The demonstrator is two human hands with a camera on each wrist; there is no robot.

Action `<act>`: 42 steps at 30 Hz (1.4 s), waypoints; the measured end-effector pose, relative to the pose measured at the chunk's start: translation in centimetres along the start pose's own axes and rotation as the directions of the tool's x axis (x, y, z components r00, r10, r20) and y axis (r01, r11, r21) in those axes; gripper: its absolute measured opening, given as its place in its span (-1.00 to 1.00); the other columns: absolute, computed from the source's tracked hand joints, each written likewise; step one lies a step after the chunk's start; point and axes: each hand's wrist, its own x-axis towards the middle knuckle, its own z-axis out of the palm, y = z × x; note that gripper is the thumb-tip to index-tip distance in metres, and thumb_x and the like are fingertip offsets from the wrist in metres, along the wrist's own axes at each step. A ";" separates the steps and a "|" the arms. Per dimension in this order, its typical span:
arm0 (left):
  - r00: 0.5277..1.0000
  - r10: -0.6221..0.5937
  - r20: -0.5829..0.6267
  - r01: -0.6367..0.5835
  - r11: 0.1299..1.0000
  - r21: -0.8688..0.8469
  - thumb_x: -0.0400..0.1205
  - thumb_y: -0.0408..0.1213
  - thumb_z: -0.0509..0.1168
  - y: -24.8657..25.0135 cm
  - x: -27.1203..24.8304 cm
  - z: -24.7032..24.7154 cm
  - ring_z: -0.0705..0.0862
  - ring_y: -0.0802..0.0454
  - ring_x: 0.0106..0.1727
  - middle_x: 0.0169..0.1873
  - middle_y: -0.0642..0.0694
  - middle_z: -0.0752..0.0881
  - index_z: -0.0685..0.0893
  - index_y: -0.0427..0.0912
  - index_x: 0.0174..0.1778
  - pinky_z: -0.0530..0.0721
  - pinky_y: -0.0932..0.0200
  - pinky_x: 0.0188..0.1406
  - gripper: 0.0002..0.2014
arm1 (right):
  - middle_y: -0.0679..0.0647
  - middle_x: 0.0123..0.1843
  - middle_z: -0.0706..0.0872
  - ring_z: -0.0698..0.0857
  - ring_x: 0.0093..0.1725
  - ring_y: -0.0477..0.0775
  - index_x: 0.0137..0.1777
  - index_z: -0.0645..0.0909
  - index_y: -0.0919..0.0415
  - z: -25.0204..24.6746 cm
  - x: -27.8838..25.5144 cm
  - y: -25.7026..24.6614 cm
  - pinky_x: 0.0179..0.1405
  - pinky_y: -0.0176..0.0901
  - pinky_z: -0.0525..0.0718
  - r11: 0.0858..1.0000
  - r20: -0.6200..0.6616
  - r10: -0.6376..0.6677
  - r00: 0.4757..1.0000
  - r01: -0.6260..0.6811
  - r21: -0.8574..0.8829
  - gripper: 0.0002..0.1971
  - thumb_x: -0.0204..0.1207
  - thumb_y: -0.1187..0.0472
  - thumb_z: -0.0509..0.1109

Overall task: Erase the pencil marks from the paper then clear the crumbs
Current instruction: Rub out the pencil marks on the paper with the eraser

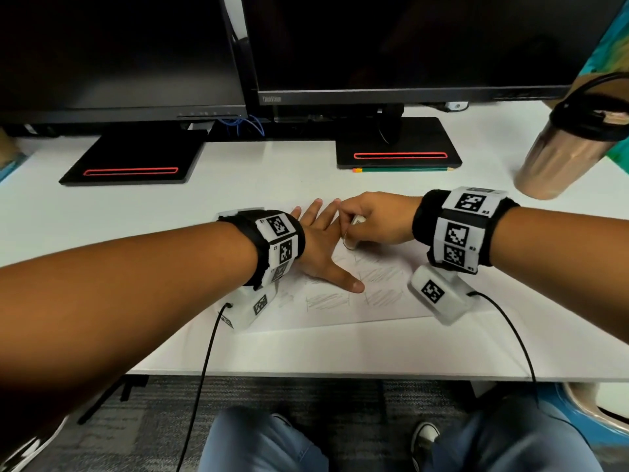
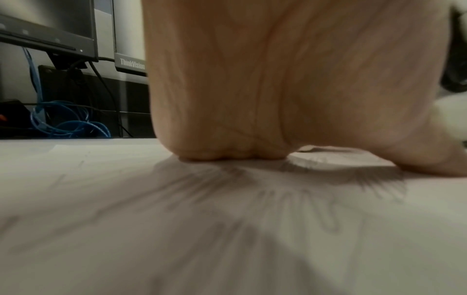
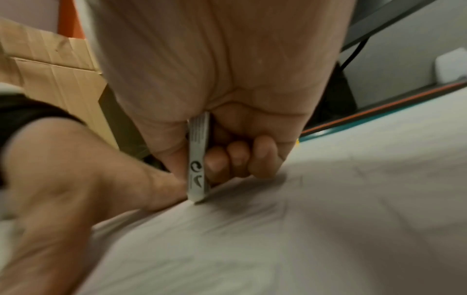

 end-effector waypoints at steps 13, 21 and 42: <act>1.000 -0.005 -0.007 0.005 1.000 -0.005 0.30 0.64 0.23 0.1 -0.1 -0.1 -0.53 -0.10 0.66 0.67 -0.02 -0.51 -0.52 0.06 0.66 -0.34 -0.25 0.67 0.34 | -0.04 -0.11 0.78 0.70 -0.05 -0.04 -0.12 0.66 0.18 0.0 0.5 0.8 0.06 -0.08 0.66 0.999 -0.097 0.036 0.995 -0.034 0.021 -0.92 0.51 0.19 0.39; 1.000 -0.007 -0.008 0.007 1.000 0.000 0.29 0.64 0.23 0.0 0.0 -0.2 -0.52 -0.11 0.66 0.67 -0.02 -0.50 -0.49 0.06 0.67 -0.32 -0.26 0.67 0.35 | -0.07 -0.16 0.78 0.69 -0.09 -0.09 -0.23 0.61 0.07 0.1 0.2 0.8 0.03 -0.11 0.65 0.999 -0.091 0.023 0.996 -0.019 0.044 -0.90 0.52 0.20 0.38; 1.000 0.000 0.009 0.000 1.000 0.000 0.31 0.62 0.23 0.1 -0.3 -0.3 -0.51 -0.10 0.67 0.67 -0.02 -0.51 -0.51 0.06 0.67 -0.29 -0.25 0.69 0.33 | -0.07 -0.15 0.80 0.69 -0.14 -0.17 -0.11 0.69 0.22 -0.2 -0.1 0.6 -0.13 -0.29 0.58 0.999 -0.058 0.037 0.998 -0.035 0.038 -0.93 0.50 0.22 0.42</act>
